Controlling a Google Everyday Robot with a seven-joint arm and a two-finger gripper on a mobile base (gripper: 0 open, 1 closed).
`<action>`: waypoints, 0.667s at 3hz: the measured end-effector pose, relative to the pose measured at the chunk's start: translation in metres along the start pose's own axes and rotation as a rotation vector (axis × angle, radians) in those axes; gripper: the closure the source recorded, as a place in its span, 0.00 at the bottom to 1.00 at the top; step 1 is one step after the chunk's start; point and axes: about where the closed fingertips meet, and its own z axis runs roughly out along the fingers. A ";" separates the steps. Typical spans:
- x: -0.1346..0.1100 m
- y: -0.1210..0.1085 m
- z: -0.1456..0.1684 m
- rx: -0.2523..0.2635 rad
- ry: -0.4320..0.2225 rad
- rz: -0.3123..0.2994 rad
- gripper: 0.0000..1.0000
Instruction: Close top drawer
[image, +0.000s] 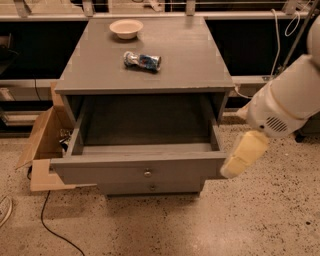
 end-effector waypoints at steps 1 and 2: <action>-0.018 0.015 0.072 -0.082 -0.094 0.072 0.00; -0.022 0.011 0.075 -0.068 -0.113 0.070 0.00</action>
Offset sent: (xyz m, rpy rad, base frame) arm 0.0061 0.0381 -0.0507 0.1092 0.0477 -0.0257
